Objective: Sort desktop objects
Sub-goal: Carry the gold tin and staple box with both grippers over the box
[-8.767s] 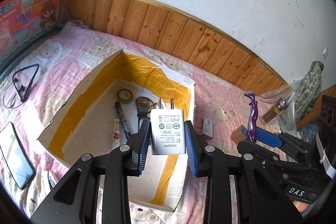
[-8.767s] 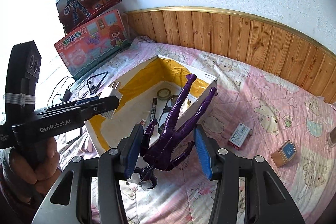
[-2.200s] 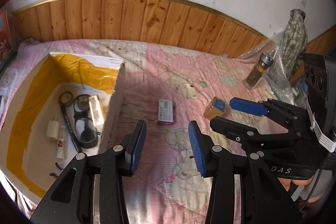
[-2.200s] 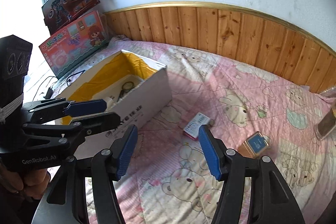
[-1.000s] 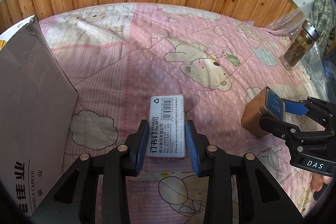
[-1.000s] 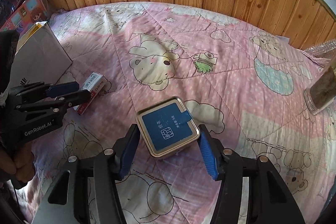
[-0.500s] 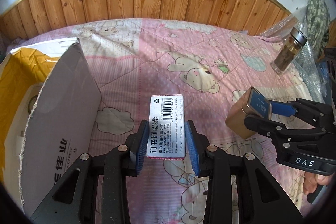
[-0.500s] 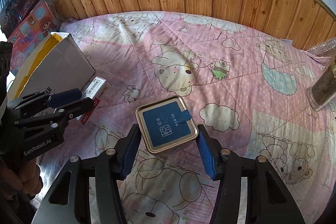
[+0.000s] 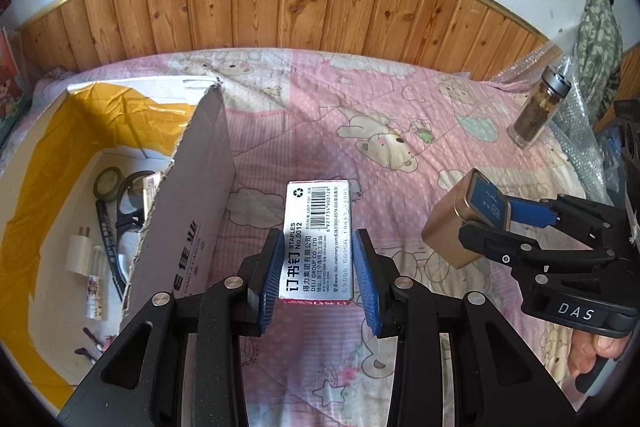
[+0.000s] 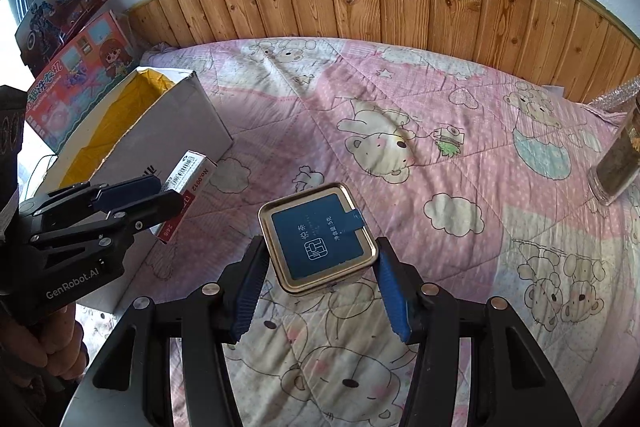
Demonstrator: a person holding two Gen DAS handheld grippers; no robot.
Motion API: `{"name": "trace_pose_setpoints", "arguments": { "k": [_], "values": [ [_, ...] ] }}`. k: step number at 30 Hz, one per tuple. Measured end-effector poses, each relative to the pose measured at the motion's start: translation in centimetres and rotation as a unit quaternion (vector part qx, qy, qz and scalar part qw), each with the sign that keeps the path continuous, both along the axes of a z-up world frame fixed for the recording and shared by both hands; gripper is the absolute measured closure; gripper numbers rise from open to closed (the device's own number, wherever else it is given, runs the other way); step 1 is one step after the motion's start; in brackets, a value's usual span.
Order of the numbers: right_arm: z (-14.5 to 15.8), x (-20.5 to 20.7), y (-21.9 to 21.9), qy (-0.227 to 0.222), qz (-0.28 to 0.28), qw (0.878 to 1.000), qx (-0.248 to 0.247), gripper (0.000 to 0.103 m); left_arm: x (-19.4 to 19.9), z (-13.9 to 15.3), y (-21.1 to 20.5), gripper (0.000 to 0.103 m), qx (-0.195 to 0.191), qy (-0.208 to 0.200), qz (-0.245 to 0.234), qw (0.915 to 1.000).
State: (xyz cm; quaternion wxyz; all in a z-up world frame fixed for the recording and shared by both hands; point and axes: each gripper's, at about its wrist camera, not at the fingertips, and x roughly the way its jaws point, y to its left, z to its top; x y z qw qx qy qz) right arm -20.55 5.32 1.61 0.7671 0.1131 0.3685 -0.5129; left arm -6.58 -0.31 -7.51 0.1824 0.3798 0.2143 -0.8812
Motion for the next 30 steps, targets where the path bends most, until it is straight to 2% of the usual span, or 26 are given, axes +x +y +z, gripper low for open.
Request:
{"name": "trace_pose_setpoints", "arguments": {
  "k": [16,30],
  "values": [
    [1.5,4.2,4.4,-0.013,0.032,0.999,-0.031,0.048,5.8,3.6,-0.2,0.067,-0.013,0.034,0.004,0.9993],
    [2.0,6.9,8.3,-0.026,0.050,0.997,-0.049,0.048,10.3,5.1,-1.6,0.067,-0.012,0.060,0.020,0.9979]
  ]
}}
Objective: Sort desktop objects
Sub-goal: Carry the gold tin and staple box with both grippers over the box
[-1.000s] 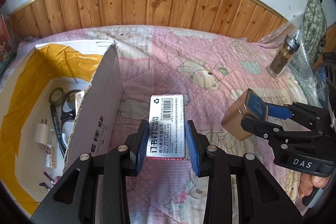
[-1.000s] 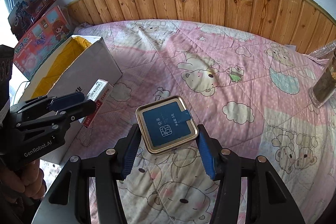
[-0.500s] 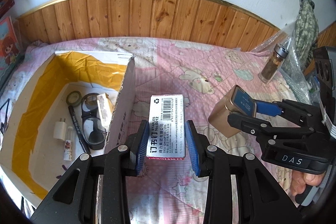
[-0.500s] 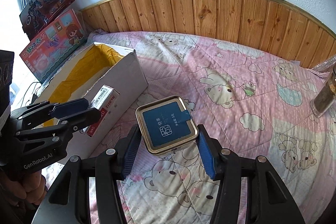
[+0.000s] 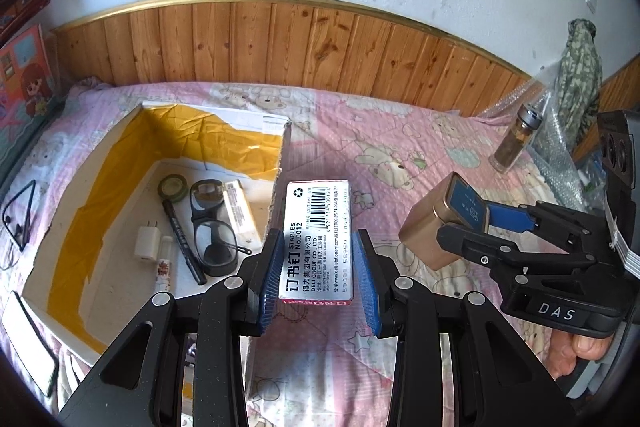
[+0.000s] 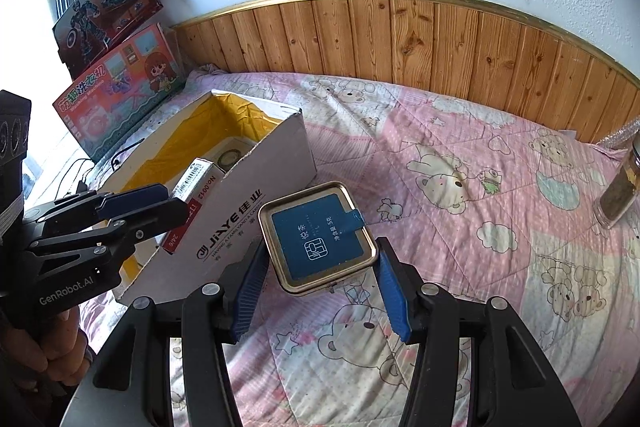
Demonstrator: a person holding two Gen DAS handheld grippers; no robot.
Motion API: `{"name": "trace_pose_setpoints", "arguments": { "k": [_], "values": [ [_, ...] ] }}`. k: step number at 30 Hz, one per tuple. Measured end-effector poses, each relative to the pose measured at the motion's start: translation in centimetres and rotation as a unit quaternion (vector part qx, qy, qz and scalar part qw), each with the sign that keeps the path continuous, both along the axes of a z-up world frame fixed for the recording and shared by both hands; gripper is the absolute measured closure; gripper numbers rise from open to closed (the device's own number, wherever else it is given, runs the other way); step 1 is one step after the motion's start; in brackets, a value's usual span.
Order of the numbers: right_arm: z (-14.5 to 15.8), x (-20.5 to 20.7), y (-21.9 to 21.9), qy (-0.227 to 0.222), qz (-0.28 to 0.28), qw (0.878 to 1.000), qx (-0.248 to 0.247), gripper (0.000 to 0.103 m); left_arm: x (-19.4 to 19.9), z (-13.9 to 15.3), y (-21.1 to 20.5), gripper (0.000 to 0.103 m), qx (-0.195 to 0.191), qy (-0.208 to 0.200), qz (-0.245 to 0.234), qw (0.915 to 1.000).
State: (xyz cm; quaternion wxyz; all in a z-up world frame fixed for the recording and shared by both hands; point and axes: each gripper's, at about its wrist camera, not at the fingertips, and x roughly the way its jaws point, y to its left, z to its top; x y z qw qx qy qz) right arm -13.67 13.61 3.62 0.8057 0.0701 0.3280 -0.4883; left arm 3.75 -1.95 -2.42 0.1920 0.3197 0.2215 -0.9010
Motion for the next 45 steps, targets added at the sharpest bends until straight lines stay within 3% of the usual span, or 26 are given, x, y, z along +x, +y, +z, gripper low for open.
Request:
{"name": "trace_pose_setpoints", "arguments": {
  "k": [19,35,45],
  "values": [
    [1.0,4.4,3.4,-0.007,0.037,0.999,-0.032,0.048,4.5,0.5,-1.5,0.067,0.011,0.036,0.018,0.9991],
    [0.8,7.9,5.3,0.006,0.067,0.996,-0.059,0.048,8.3,0.8,-4.9,0.067,0.023,0.068,0.055,0.9960],
    [1.1,10.0,6.2,0.008,0.086,0.993,-0.080,0.048,9.8,0.0,-7.7,0.067,0.031,0.066,0.078,0.9943]
  ]
}}
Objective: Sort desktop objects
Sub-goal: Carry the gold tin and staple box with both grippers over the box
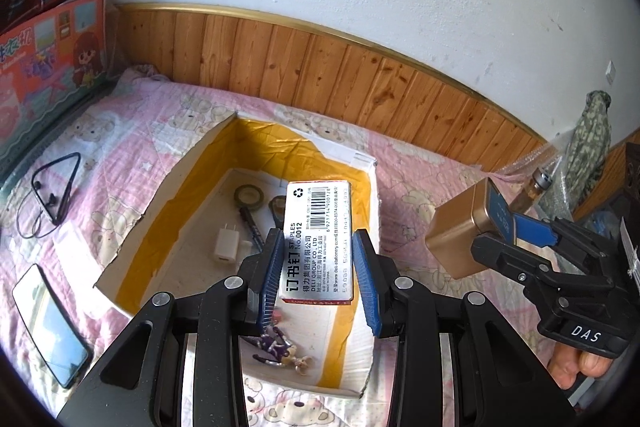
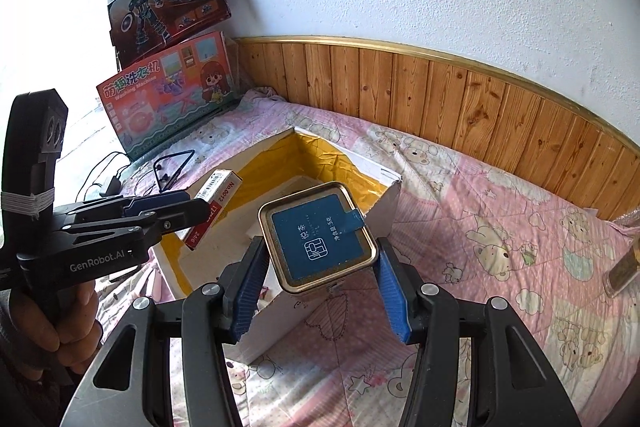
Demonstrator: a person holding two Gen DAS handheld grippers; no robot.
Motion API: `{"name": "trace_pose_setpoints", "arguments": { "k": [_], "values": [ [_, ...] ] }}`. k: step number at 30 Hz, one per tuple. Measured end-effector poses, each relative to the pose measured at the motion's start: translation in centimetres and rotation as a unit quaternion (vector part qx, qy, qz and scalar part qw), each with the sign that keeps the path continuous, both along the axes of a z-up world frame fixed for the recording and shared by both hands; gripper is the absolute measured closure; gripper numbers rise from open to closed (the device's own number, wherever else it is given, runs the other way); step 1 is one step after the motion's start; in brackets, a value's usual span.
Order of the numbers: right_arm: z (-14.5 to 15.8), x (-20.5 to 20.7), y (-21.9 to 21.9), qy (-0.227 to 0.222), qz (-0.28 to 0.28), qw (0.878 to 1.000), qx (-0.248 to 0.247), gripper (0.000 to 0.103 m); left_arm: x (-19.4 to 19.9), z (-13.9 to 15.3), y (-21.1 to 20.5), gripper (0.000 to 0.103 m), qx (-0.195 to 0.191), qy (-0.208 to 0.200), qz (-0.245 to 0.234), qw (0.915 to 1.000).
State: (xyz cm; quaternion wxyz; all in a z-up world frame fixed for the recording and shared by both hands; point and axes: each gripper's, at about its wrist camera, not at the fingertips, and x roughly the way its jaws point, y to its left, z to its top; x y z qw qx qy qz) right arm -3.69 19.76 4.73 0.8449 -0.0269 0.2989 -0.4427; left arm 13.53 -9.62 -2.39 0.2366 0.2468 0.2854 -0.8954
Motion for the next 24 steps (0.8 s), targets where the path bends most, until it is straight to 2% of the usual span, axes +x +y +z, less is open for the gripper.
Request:
{"name": "trace_pose_setpoints", "arguments": {
  "k": [18,19,24],
  "values": [
    [-1.9,3.6,-1.1,0.017,0.015,1.000,0.008,0.048,0.2,-3.5,-4.1,0.067,0.029,-0.046,0.017,0.9984],
    [-2.2,3.8,-1.0,0.008,0.039,0.999,-0.012,0.048,0.2,-3.7,-4.4,0.067,0.030,-0.049,0.017,0.9982],
    [-2.8,4.8,-1.6,0.015,0.038,0.999,-0.004,0.048,0.1,-4.9,-5.5,0.067,0.040,-0.063,0.019,0.9970]
  ]
}}
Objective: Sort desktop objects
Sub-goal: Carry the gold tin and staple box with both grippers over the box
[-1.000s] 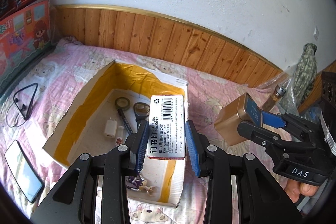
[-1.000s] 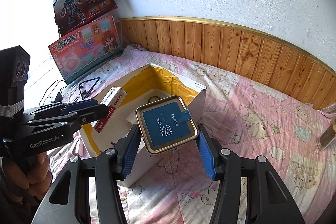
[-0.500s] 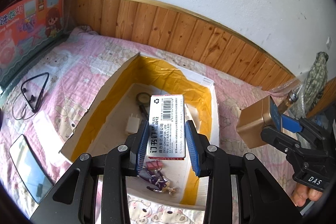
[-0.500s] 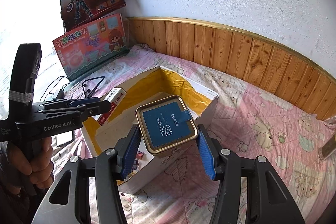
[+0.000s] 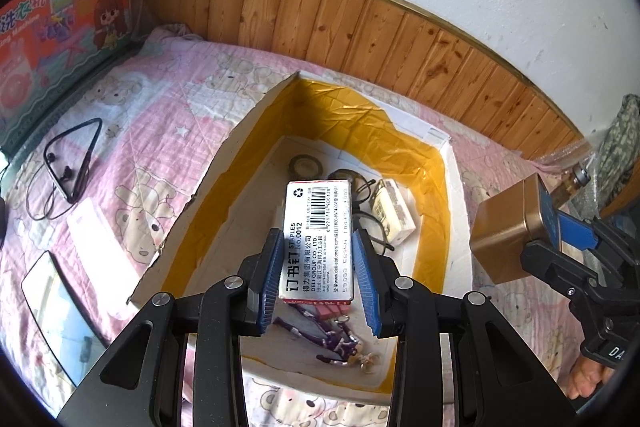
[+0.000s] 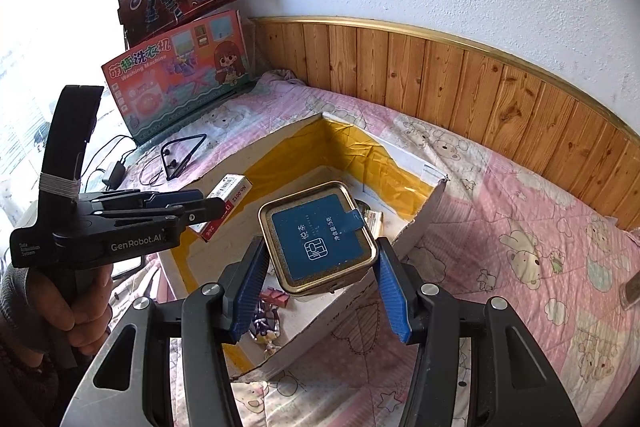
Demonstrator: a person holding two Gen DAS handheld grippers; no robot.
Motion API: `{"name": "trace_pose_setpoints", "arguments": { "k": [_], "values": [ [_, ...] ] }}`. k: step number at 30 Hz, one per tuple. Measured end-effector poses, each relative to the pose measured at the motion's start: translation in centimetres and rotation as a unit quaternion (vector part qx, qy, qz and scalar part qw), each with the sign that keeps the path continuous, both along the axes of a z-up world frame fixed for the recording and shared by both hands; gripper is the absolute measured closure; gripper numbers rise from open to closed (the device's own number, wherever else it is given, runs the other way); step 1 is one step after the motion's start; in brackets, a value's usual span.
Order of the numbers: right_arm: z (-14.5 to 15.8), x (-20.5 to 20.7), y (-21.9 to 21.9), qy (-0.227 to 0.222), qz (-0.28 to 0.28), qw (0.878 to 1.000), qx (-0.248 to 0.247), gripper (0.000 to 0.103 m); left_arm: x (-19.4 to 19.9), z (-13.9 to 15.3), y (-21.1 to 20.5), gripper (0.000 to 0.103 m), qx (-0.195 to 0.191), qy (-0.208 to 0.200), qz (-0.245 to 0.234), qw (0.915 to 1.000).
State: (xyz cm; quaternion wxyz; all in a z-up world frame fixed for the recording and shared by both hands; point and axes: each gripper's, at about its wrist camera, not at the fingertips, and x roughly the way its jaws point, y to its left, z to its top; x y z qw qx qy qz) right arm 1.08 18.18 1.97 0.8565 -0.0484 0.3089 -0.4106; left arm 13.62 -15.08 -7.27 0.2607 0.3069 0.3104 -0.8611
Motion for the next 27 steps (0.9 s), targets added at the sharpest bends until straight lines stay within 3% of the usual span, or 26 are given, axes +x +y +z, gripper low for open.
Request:
{"name": "trace_pose_setpoints", "arguments": {
  "k": [17,27],
  "values": [
    [-1.3,4.5,-5.1,0.048,-0.020,0.998,0.041,0.048,-1.4,-2.8,-1.8,0.067,0.020,-0.048,-0.021,0.9984],
    [-2.4,7.9,-7.9,0.114,-0.019,0.991,0.068,0.048,-2.6,-3.6,-2.0,0.067,-0.007,-0.081,-0.037,0.9960]
  ]
}}
